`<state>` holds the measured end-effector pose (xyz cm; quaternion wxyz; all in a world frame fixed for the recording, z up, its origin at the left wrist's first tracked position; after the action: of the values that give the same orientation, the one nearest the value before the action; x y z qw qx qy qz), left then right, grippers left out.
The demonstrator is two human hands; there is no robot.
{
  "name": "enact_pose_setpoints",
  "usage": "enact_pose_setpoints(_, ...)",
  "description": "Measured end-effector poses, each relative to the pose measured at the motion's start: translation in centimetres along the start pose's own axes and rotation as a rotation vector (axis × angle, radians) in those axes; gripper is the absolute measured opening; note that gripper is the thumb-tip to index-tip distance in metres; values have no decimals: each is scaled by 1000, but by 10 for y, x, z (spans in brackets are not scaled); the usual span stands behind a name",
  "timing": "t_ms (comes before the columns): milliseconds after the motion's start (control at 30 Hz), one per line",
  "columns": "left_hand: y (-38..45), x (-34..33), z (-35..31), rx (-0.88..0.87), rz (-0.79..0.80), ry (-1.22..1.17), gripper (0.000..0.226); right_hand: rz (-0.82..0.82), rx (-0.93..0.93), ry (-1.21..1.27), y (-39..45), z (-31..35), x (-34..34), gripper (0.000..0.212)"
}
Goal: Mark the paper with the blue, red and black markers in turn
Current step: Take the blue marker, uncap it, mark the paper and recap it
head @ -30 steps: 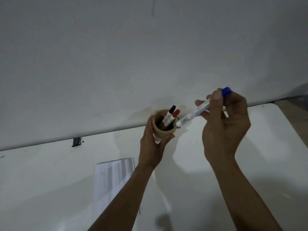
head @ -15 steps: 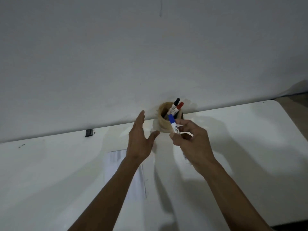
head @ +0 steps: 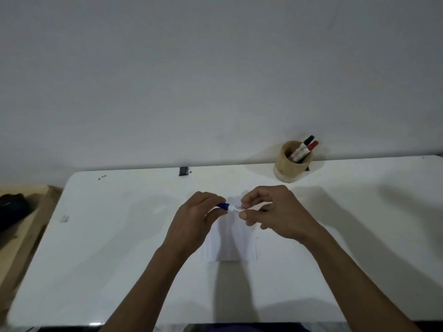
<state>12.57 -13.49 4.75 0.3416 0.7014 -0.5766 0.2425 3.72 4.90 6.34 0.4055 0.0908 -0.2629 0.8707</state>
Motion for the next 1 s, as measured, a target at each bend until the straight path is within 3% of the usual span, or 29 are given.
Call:
enact_pose_setpoints(100, -20, 12, 16, 63, -49, -124, 11, 20, 9, 254, -8, 9, -4, 20)
enact_pose_setpoints(200, -38, 18, 27, 151, -97, -237, 13, -49, -42, 650, -14, 9, -21, 25)
enact_pose_setpoints(267, -48, 19, 29, 184, -138, -287, 17, -104, -71, 780, -17, 7, -45, 24)
enact_pose_setpoints(400, -62, 21, 28, 129, -136, -312, 16, -180, -103, 782, -23, 7, -91, 10)
enact_pose_setpoints(567, -73, 27, 39, 82, -95, -293, 9, -295, -104, 684, -28, 6, -113, 15)
enact_pose_setpoints(733, -65, 36, 59, 264, -51, -304, 9, -410, -83, 795, -22, 2, -93, 11)
enact_pose_setpoints(900, -26, 34, 90, 412, -81, -165, 12, -407, -103, 754, -8, -6, -81, 11)
enact_pose_setpoints(1000, 3, 21, 109, 431, -6, -22, 11, -412, -128, 747, 0, -14, -84, 12)
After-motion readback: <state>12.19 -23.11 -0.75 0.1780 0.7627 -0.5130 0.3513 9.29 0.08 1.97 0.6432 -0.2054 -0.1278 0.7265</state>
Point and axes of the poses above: each hand's wrist, its own y-axis towards the middle knuckle, its own x-axis out of the back of the hand, z = x × y, the point moved 3 cm from there along y, towards the middle knuckle, and after that the axes turned 7 degrees about -y, right-handed, at the moved point
